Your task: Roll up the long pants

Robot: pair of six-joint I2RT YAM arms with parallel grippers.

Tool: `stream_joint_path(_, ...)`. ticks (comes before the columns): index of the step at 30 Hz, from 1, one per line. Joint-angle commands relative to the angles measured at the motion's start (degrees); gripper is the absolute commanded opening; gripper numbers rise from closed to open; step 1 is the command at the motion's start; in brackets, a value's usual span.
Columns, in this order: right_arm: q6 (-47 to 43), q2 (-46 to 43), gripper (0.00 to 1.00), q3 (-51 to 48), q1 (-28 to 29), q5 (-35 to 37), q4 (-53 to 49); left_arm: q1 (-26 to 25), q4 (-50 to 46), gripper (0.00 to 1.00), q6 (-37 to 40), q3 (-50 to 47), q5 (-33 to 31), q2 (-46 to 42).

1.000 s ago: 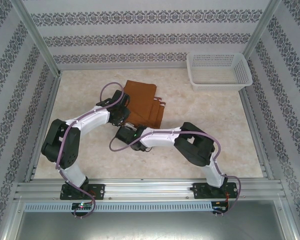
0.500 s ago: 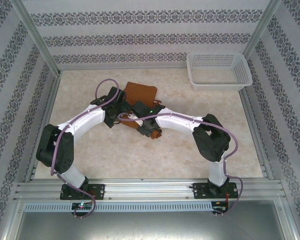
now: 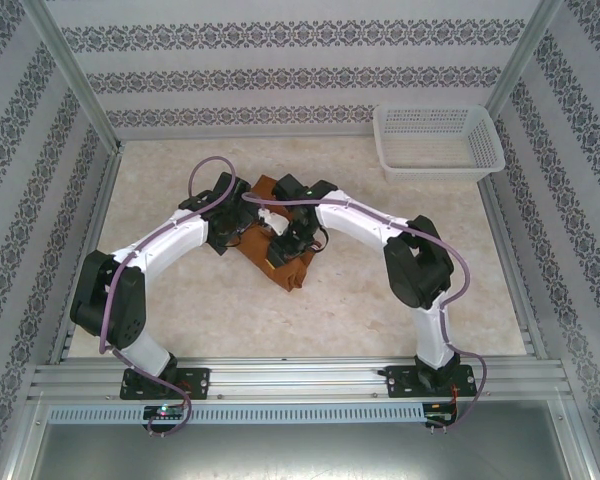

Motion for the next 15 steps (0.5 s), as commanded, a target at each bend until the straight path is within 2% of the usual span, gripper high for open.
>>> stream_joint_path(1,4.0,2.4,0.00,3.0,-2.3,-13.5,-0.3,-0.7,-0.2,1.00,0.7,-0.8,0.5,0.6)
stream_joint_path(7,7.3,6.0,0.00,1.5,-4.6,-22.4,0.7,-1.1,4.6,1.00,0.9,-3.3,1.1,4.3)
stream_joint_path(8,7.4,6.5,0.00,0.9,-4.8,-22.9,0.9,-1.2,5.6,0.97,1.2,-3.6,1.4,5.3)
stream_joint_path(9,7.5,6.7,0.00,0.4,-5.0,-23.2,0.9,-1.3,7.0,0.89,1.5,-4.0,2.0,6.1)
stream_joint_path(10,7.2,7.0,0.00,0.0,-5.1,-23.1,0.6,-1.3,9.3,0.68,2.1,-4.7,2.8,6.9)
stream_joint_path(12,6.4,7.3,0.00,-0.7,-5.2,-21.8,-0.1,-1.3,12.3,0.00,1.7,-6.0,3.6,8.3)
stream_joint_path(15,3.9,6.3,0.02,-0.6,-4.5,-14.0,-3.4,-1.3,10.7,0.00,1.6,-4.7,3.9,10.8)
